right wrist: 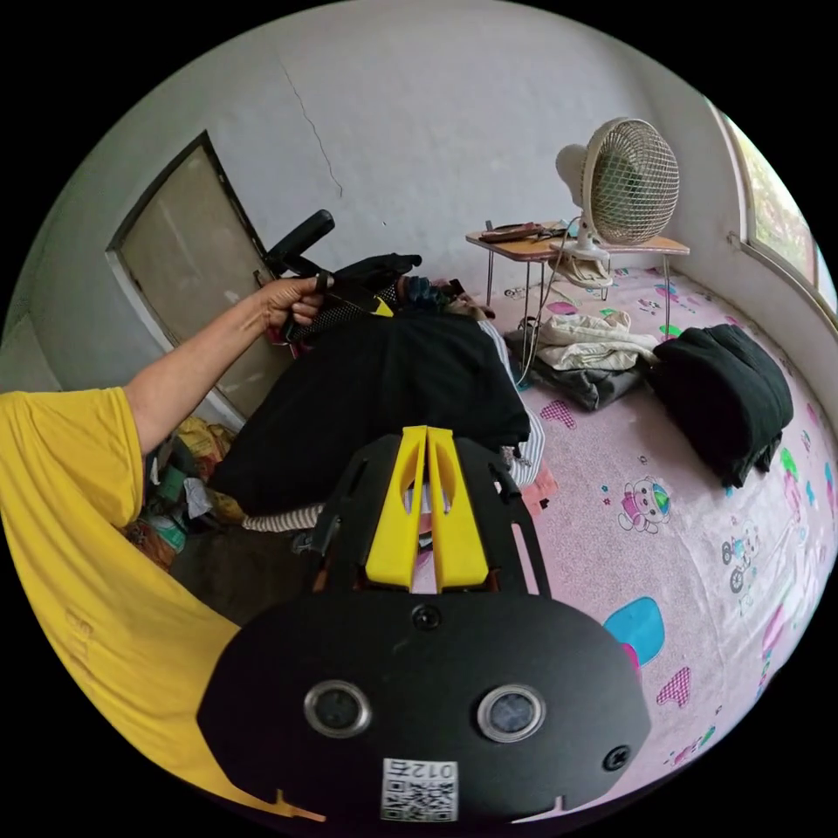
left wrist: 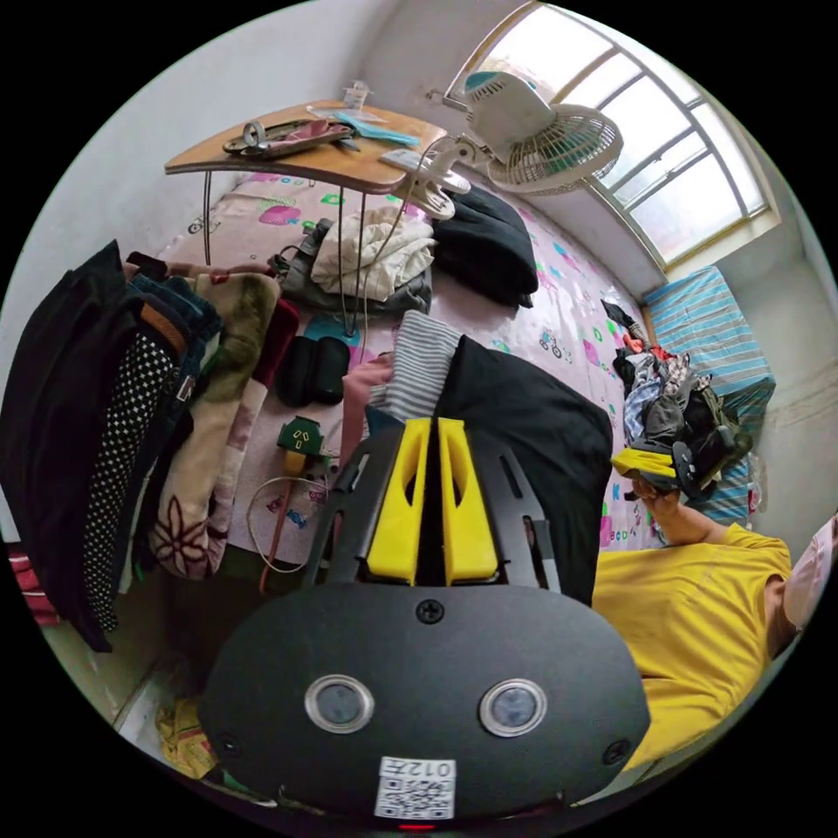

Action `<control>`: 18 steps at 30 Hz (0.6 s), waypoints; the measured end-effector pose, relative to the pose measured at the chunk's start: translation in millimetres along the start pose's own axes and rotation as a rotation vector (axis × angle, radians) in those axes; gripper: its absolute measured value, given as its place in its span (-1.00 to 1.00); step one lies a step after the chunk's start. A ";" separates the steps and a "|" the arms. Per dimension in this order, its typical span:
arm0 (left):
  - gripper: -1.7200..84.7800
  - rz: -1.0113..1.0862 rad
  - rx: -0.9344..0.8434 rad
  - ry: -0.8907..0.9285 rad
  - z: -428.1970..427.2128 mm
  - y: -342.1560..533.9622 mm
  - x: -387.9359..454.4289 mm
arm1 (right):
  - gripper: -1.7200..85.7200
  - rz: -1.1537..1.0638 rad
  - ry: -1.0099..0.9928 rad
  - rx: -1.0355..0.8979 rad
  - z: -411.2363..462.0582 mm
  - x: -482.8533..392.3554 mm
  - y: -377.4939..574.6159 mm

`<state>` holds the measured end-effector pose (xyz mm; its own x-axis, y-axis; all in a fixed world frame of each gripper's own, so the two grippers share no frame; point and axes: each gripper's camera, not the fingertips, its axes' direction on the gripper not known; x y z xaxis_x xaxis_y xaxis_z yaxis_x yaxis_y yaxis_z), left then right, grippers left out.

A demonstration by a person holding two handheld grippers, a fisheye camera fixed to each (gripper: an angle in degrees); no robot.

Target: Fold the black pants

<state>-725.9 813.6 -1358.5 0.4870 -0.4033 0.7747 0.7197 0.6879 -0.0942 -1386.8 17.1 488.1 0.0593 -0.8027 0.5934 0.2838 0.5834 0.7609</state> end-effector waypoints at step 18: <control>-0.93 -0.112 0.002 0.062 -38.8 125.5 -72.2 | -0.94 -0.125 -0.126 -0.068 32.7 -71.2 15.1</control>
<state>-651.5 905.6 -1450.5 0.4338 -0.5141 0.7399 0.7703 0.6377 -0.0086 -1418.0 87.1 465.8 -0.0992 -0.8444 0.5265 0.3456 0.4669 0.8140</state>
